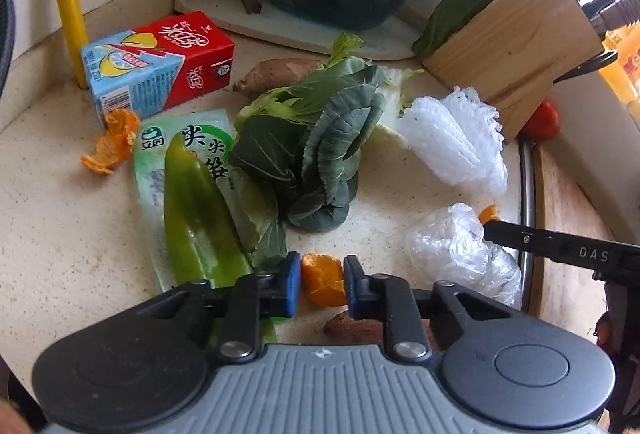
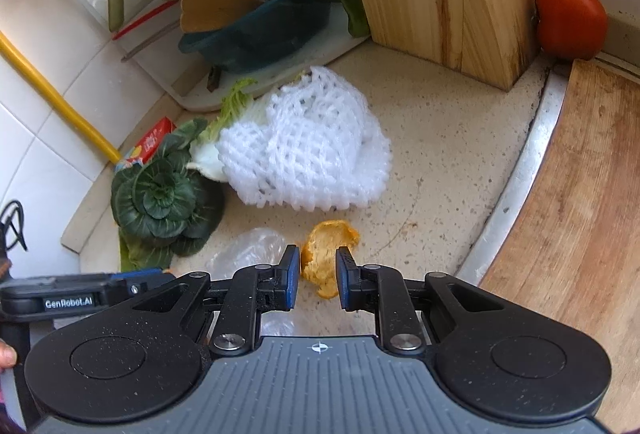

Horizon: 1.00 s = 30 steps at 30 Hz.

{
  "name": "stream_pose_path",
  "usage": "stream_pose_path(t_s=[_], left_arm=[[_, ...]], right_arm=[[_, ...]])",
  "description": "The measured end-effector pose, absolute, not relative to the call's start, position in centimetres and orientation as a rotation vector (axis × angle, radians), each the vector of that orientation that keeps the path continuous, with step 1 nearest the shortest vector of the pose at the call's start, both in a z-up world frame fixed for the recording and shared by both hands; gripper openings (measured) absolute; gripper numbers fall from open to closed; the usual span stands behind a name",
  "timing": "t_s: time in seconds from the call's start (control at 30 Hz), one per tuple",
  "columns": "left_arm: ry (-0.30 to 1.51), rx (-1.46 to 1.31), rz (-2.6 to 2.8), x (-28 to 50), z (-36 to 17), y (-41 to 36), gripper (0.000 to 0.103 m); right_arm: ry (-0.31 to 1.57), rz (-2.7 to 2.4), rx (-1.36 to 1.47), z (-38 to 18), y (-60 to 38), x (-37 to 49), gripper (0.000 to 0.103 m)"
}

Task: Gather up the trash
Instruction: 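Reach the left tool to a small orange peel while the right tool holds its peel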

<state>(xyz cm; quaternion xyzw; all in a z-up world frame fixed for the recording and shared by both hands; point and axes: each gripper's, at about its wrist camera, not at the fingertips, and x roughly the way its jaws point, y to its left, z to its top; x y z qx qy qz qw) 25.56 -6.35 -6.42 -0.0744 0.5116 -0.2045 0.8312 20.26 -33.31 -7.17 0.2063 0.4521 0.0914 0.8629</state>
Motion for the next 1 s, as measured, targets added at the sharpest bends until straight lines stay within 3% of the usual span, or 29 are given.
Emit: stream_pose_path(t_s=[0.23,0.43,0.53,0.6,0.77,0.87,1.0], left_arm=[[1.062,-0.086,-0.464,24.2,-6.3,-7.1,0.016],[1.088,-0.090,-0.481,24.3,-6.3,-6.7,0.020],[1.096,-0.092,-0.479,23.8,-6.2,-6.1,0.023],[1.093,-0.089,-0.482,23.6,-6.2,-6.1,0.025],[1.061,-0.045,-0.472,23.1,-6.2,-6.7,0.027],[1.040,-0.019,-0.477,22.5,-6.2,-6.7,0.022],[1.030,-0.033,-0.479,22.3,-6.3,-6.7,0.019]], right_arm=[[0.950,0.179,0.407,-7.3,-33.1,20.0,0.026],[0.941,0.176,0.395,-7.3,-33.2,20.1,0.035],[0.937,0.180,0.380,-7.1,-33.1,20.0,0.051],[0.926,0.177,0.365,-6.9,-32.9,19.8,0.073],[0.903,0.150,0.292,-6.5,-32.5,19.6,0.071],[0.910,0.126,0.213,-7.1,-32.1,19.7,0.065],[0.905,0.165,0.230,-7.2,-32.0,19.7,0.069]])
